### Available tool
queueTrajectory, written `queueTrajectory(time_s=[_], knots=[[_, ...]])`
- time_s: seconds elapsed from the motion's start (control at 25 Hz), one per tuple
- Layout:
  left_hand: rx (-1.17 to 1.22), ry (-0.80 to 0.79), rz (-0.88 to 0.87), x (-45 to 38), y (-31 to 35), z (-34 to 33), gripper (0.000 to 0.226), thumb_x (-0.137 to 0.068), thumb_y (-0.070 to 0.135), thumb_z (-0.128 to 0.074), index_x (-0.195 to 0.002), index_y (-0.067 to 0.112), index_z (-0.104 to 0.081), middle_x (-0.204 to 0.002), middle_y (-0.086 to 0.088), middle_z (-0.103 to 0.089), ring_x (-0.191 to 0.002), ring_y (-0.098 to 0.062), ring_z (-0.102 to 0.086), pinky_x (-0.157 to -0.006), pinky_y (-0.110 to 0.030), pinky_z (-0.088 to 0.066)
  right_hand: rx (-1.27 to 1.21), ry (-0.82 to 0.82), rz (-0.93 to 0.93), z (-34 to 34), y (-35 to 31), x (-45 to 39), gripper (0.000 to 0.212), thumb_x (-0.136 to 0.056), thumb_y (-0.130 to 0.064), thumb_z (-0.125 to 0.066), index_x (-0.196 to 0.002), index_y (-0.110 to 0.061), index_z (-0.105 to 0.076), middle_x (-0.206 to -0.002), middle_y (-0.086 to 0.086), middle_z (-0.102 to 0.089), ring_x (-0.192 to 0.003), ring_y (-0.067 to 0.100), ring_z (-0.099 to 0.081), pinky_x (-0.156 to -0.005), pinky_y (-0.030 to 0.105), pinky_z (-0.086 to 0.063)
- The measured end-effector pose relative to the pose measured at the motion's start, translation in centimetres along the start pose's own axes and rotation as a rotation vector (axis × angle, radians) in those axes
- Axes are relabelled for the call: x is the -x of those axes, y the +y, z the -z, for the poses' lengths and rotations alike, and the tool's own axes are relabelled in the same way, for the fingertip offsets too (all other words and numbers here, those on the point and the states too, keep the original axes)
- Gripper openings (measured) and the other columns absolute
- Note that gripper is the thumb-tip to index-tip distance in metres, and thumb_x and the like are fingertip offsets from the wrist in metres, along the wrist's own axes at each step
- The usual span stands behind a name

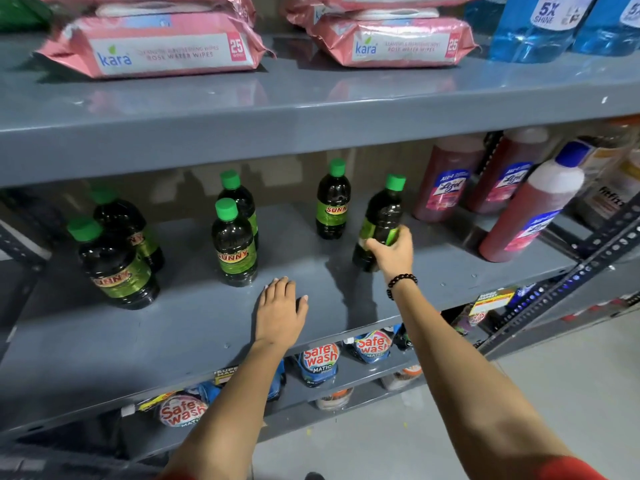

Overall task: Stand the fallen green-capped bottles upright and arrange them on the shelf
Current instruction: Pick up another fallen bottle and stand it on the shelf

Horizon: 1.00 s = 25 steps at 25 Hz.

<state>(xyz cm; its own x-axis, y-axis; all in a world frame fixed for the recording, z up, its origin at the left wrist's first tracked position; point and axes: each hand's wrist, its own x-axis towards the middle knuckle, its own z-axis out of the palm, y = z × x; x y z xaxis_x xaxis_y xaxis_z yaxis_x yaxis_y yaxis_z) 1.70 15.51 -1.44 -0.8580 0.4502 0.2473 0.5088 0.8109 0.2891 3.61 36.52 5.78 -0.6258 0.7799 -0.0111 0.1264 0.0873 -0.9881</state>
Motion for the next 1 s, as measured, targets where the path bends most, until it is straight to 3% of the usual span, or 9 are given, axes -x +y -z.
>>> queueTrajectory(time_s=[0.2, 0.32, 0.36, 0.48, 0.56, 0.64, 0.72, 0.88, 1.0], knots=[[0.025, -0.002, 0.011, -0.1, -0.2, -0.2, 0.038, -0.079, 0.025, -0.053, -0.102, -0.004, -0.061, -0.105, -0.025, -0.066, -0.101, -0.039, -0.060, -0.088, -0.050, -0.047, 0.047, -0.179, -0.016, -3.5, -0.2, 1.7, 0.052, -0.063, 0.005, -0.078, -0.104, -0.009, -0.049, -0.100, 0.011, -0.061, -0.091, 0.023, -0.059, -0.083, 0.038, -0.051], [0.024, 0.007, 0.014, -0.1, -0.3, -0.4, 0.037, -0.078, 0.023, -0.057, -0.103, -0.004, -0.061, -0.107, -0.025, -0.066, -0.102, -0.039, -0.059, -0.090, -0.050, -0.046, 0.142, -0.261, -0.040, -3.8, -1.0, 2.1, 0.062, -0.063, 0.003, -0.080, -0.115, -0.001, -0.047, -0.111, 0.016, -0.062, -0.099, 0.027, -0.060, -0.089, 0.039, -0.051], [0.031, 0.010, 0.013, -0.1, -0.3, -0.4, 0.037, -0.078, 0.022, -0.058, -0.104, -0.005, -0.061, -0.107, -0.025, -0.066, -0.102, -0.039, -0.059, -0.090, -0.051, -0.046, 0.133, -0.270, -0.019, -3.8, -1.4, 2.2, 0.073, -0.059, -0.005, -0.085, -0.120, -0.002, -0.045, -0.118, 0.017, -0.061, -0.106, 0.029, -0.060, -0.095, 0.043, -0.050], [0.016, 0.022, -0.004, -0.1, -0.3, -0.5, 0.036, -0.078, 0.022, -0.059, -0.103, -0.005, -0.061, -0.106, -0.025, -0.066, -0.101, -0.039, -0.059, -0.089, -0.051, -0.046, 0.136, -0.019, 0.109, -3.9, -4.4, 2.1, 0.097, -0.049, -0.048, -0.088, -0.124, -0.007, -0.043, -0.124, 0.013, -0.056, -0.116, 0.027, -0.056, -0.098, 0.043, -0.049], [0.017, 0.020, 0.008, -0.1, -0.4, -0.6, 0.034, -0.081, 0.021, -0.062, -0.105, -0.003, -0.060, -0.109, -0.024, -0.065, -0.105, -0.039, -0.057, -0.092, -0.049, -0.044, 0.305, 0.067, 0.215, -3.8, -7.9, 1.9, 0.078, -0.060, -0.050, -0.081, -0.114, -0.003, -0.050, -0.117, 0.014, -0.058, -0.109, 0.030, -0.057, -0.089, 0.039, -0.050], [0.033, 0.012, 0.020, -0.1, -0.4, -0.6, 0.035, -0.081, 0.020, -0.064, -0.107, -0.003, -0.060, -0.112, -0.024, -0.064, -0.107, -0.039, -0.056, -0.093, -0.049, -0.043, 0.663, -0.023, 0.310, -3.7, -10.6, 1.0, 0.054, -0.072, -0.042, -0.074, -0.108, -0.003, -0.058, -0.112, 0.017, -0.065, -0.104, 0.034, -0.061, -0.081, 0.038, -0.051], [0.031, 0.010, 0.014, 0.0, -0.3, -0.5, 0.036, -0.080, 0.020, -0.066, -0.106, -0.003, -0.059, -0.112, -0.024, -0.064, -0.107, -0.039, -0.056, -0.093, -0.049, -0.043, 0.860, -0.155, 0.405, -3.5, -11.8, 0.1, 0.034, -0.080, -0.026, -0.067, -0.108, -0.006, -0.065, -0.114, 0.018, -0.068, -0.105, 0.035, -0.062, -0.084, 0.037, -0.051], [0.029, 0.019, 0.007, 0.0, -0.3, -0.4, 0.036, -0.078, 0.019, -0.069, -0.103, -0.005, -0.061, -0.107, -0.025, -0.065, -0.103, -0.040, -0.058, -0.090, -0.049, -0.045, 0.817, -0.417, 0.477, -2.2, -12.1, -1.2, 0.043, -0.081, 0.002, -0.055, -0.119, -0.016, -0.064, -0.128, 0.010, -0.063, -0.109, 0.023, -0.059, -0.092, 0.021, -0.043], [0.029, 0.021, 0.000, 0.0, -0.3, -0.4, 0.036, -0.078, 0.019, -0.068, -0.104, -0.005, -0.060, -0.108, -0.026, -0.065, -0.104, -0.040, -0.058, -0.092, -0.049, -0.044, 0.781, -0.475, 0.448, -2.0, -12.3, -1.2, 0.047, -0.082, -0.003, -0.057, -0.127, -0.016, -0.057, -0.133, 0.009, -0.060, -0.122, 0.026, -0.055, -0.100, 0.026, -0.042]])
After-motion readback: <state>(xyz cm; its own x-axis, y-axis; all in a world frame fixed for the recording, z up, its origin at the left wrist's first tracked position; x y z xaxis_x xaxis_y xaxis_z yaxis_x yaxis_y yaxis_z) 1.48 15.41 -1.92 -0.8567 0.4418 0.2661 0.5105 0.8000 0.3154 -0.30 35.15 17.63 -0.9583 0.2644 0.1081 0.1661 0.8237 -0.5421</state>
